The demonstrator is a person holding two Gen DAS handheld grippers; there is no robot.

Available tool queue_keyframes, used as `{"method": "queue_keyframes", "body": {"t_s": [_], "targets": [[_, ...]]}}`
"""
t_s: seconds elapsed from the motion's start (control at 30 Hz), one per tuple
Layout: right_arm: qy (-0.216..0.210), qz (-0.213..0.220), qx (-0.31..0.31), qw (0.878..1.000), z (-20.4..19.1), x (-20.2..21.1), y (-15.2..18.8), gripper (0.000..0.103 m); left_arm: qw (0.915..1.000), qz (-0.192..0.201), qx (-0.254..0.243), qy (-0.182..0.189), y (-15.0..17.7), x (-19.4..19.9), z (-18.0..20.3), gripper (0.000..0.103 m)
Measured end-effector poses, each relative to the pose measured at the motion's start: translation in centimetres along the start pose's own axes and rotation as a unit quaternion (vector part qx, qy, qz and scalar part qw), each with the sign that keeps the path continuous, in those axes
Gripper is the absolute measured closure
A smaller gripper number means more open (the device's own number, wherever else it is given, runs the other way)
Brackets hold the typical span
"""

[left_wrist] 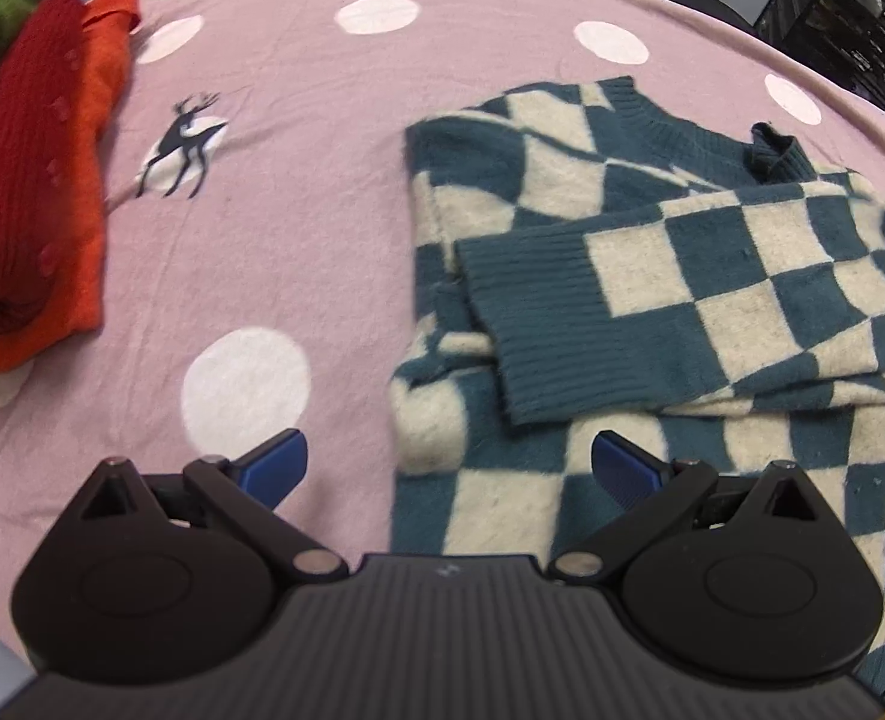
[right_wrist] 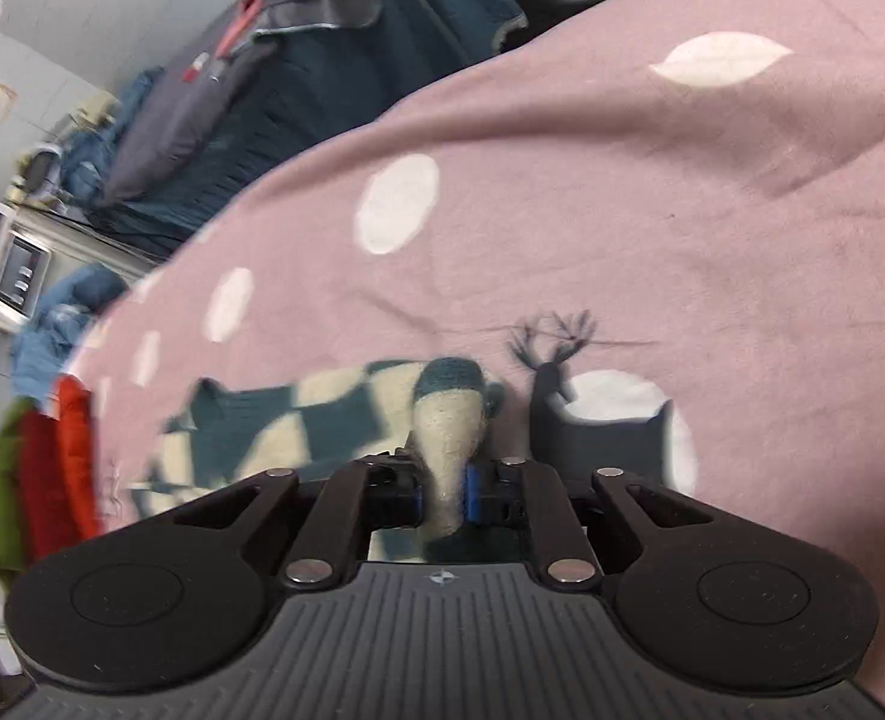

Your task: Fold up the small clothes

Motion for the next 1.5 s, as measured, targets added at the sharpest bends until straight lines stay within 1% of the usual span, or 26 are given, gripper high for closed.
{"method": "queue_keyframes", "body": {"t_s": [0.1, 0.17, 0.2, 0.27, 0.33, 0.37, 0.4, 0.43, 0.47, 0.57, 0.63, 0.7, 0.77, 0.83, 0.87, 0.97, 1.0, 1.07, 1.13, 1.17, 1.23, 1.27, 1.3, 1.33, 1.4, 1.5], "targets": [[0.081, 0.069, 0.01, 0.994, -0.4, 2.7, -0.4, 0.086, 0.9999, 0.009, -0.012, 0.002, -1.2, -0.2, 1.1, 0.0], [0.151, 0.101, 0.03, 0.983, -0.7, 3.9, -0.2, 0.086, 0.9998, 0.013, -0.018, -0.001, -2.0, -0.5, 1.6, 0.0], [0.158, 0.095, 0.045, 0.982, -0.8, 3.8, 0.0, 0.086, 0.9997, 0.014, -0.019, -0.001, -2.3, -0.7, 1.8, 0.0], [0.127, 0.067, 0.046, 0.989, -0.2, 3.0, 0.4, 0.084, 0.9997, 0.011, -0.019, 0.0, -2.7, -1.1, 2.0, 0.0], [0.141, 0.074, 0.041, 0.986, 0.0, 3.0, 0.8, 0.078, 0.9997, 0.011, -0.019, -0.003, -2.9, -1.4, 1.9, 0.0], [0.158, 0.078, 0.033, 0.984, 0.2, 3.0, 0.7, 0.06, 0.9997, 0.012, -0.019, -0.006, -2.9, -1.4, 1.8, 0.0], [0.179, 0.083, 0.023, 0.98, 0.4, 3.0, 0.7, 0.045, 0.9997, 0.012, -0.018, -0.011, -2.9, -1.4, 1.5, 0.0], [0.195, 0.088, 0.014, 0.977, 0.6, 3.4, 0.6, 0.018, 0.9997, 0.011, -0.017, -0.015, -2.9, -1.4, 1.2, 0.0], [0.202, 0.098, 0.012, 0.974, 0.6, 4.0, 0.7, 0.009, 0.9996, 0.012, -0.017, -0.018, -2.8, -1.3, 0.9, 0.0], [0.203, 0.148, 0.05, 0.967, -1.0, 5.6, 1.2, 0.009, 0.9988, 0.025, -0.018, -0.039, -2.5, -0.9, 0.1, 0.0], [0.175, 0.166, 0.11, 0.964, -3.2, 6.8, 2.4, 0.014, 0.9982, 0.042, -0.018, -0.039, -2.5, -0.5, -0.2, 0.0], [0.135, 0.152, 0.15, 0.968, -5.1, 7.0, 4.1, 0.02, 0.9977, 0.063, -0.014, -0.019, -2.7, 0.0, 0.0, 0.0], [0.101, 0.132, 0.165, 0.972, -6.4, 6.7, 5.9, 0.021, 0.9967, 0.08, -0.009, 0.016, -3.5, 0.1, 0.7, 0.0], [0.097, 0.114, 0.166, 0.975, -7.1, 6.3, 7.8, 0.02, 0.9938, 0.094, -0.006, 0.059, -4.5, -0.2, 1.7, 0.0], [0.096, 0.106, 0.163, 0.976, -7.3, 6.1, 8.7, 0.02, 0.9928, 0.097, -0.013, 0.069, -5.0, -0.7, 2.4, 0.001], [0.084, 0.09, 0.142, 0.982, -7.2, 5.8, 10.7, 0.021, 0.9934, 0.087, -0.041, 0.063, -6.4, -2.8, 4.4, 0.014], [0.083, 0.083, 0.133, 0.984, -7.2, 5.7, 11.3, 0.023, 0.9931, 0.082, -0.042, 0.071, -6.8, -3.5, 4.9, 0.018], [0.082, 0.078, 0.122, 0.986, -6.9, 6.2, 12.3, 0.033, 0.9928, 0.071, -0.038, 0.089, -7.5, -5.1, 5.5, 0.019], [0.089, 0.077, 0.11, 0.987, -6.4, 6.6, 12.7, 0.033, 0.9945, 0.063, -0.041, 0.073, -8.0, -6.5, 5.8, 0.019], [0.093, 0.077, 0.1, 0.988, -6.1, 6.8, 12.9, 0.033, 0.9947, 0.064, -0.044, 0.067, -8.1, -7.1, 5.9, 0.025], [0.097, 0.078, 0.077, 0.989, -5.3, 7.2, 13.2, 0.033, 0.9928, 0.071, -0.039, 0.088, -8.2, -7.3, 5.8, 0.051], [0.099, 0.077, 0.066, 0.99, -5.0, 7.4, 13.4, 0.033, 0.9915, 0.075, -0.038, 0.099, -8.3, -7.1, 5.8, 0.072], [0.103, 0.078, 0.057, 0.99, -4.7, 7.4, 13.5, 0.033, 0.9902, 0.076, -0.037, 0.11, -8.4, -6.7, 5.7, 0.087], [0.108, 0.079, 0.051, 0.99, -4.5, 7.5, 13.6, 0.033, 0.9888, 0.079, -0.034, 0.122, -8.5, -6.3, 5.6, 0.091], [0.113, 0.079, 0.042, 0.99, -4.1, 7.5, 13.8, 0.033, 0.9878, 0.092, -0.033, 0.121, -8.7, -5.3, 5.1, 0.091], [0.118, 0.081, 0.037, 0.989, -3.7, 7.6, 13.9, 0.033, 0.9906, 0.101, -0.046, 0.081, -8.8, -4.4, 4.0, 0.091]]}}
Point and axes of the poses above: each gripper's, at about its wrist camera, not at the fingertips, and x roughly against the way its jaws point, z to its right, y to its underside, the point moved 1 cm from there along -x, roughly the way its jaws point, and after that the axes turned 2 degrees about y, right-handed, at the moved point
